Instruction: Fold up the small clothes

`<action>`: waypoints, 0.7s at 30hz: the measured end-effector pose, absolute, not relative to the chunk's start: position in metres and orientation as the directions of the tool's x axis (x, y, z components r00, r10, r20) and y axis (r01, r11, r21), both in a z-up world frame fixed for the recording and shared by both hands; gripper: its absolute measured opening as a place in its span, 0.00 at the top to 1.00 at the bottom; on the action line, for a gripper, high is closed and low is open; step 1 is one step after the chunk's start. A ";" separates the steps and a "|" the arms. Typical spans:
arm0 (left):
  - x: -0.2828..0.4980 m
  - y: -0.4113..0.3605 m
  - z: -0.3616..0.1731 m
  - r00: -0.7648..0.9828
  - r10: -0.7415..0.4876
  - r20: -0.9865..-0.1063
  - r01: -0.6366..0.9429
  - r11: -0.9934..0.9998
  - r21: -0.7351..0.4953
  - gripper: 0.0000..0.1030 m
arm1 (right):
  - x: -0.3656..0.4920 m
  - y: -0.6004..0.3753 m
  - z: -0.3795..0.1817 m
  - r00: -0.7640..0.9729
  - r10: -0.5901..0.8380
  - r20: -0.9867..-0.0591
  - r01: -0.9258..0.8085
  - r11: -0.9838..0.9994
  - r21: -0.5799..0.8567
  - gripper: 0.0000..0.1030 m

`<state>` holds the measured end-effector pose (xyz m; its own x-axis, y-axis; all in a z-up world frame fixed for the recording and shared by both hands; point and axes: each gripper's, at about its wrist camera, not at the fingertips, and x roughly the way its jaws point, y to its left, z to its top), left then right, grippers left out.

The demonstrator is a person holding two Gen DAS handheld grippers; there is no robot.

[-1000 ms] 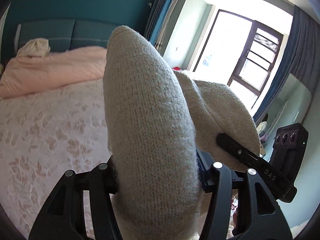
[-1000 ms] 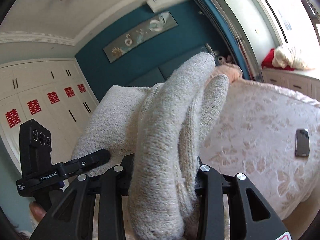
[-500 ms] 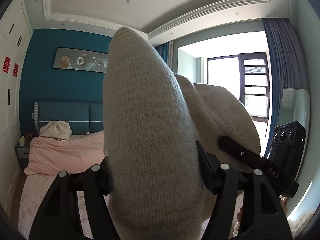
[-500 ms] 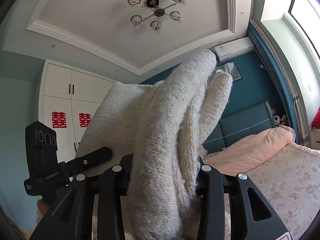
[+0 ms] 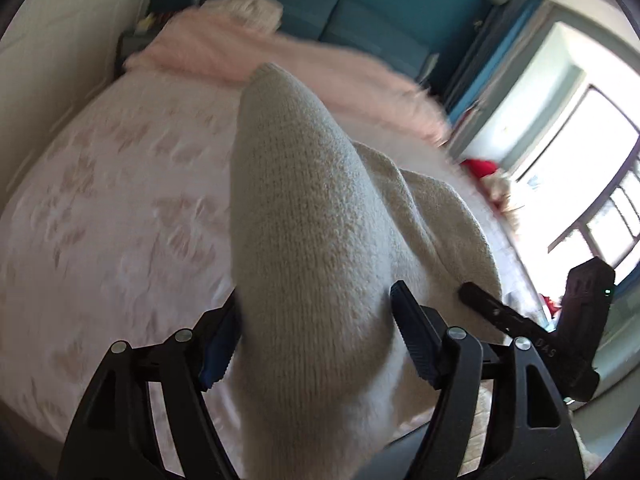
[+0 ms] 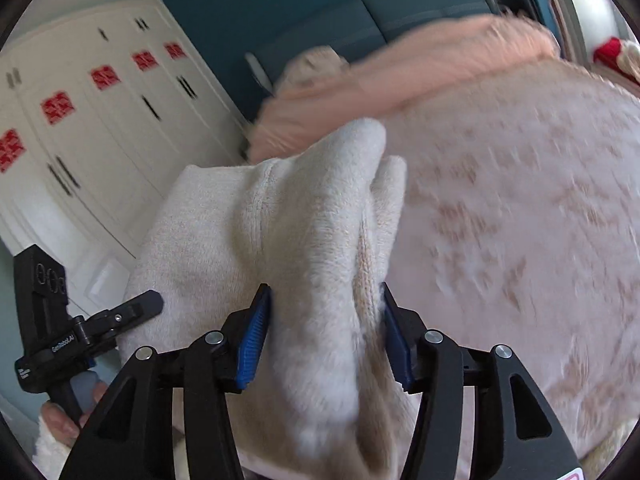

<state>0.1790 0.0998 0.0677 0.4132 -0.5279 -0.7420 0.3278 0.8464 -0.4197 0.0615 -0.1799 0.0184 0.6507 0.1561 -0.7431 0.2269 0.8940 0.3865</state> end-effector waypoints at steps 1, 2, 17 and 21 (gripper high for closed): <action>0.176 0.109 0.032 0.363 -0.498 -0.788 0.262 0.866 -0.426 0.35 | 0.049 -0.184 -0.005 0.612 0.152 -0.776 0.260 0.888 0.379 0.50; 0.168 0.122 0.005 0.332 -0.491 -0.805 0.209 0.871 -0.445 0.36 | 0.037 -0.189 -0.020 0.591 0.170 -0.788 0.278 0.875 0.397 0.50; 0.201 0.130 -0.056 0.306 -0.530 -0.790 0.031 0.835 -0.549 0.09 | 0.127 -0.205 -0.081 0.483 0.370 -0.794 0.369 0.736 0.568 0.23; 0.217 0.127 -0.082 0.236 -0.567 -0.789 -0.017 0.809 -0.587 0.15 | 0.145 -0.188 -0.097 0.448 0.408 -0.795 0.374 0.723 0.581 0.42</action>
<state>0.2175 0.1267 -0.0821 0.2358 -0.5674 -0.7889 -0.0171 0.8093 -0.5872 0.1452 -0.1880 -0.0974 0.4481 0.4081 -0.7954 0.3737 0.7228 0.5814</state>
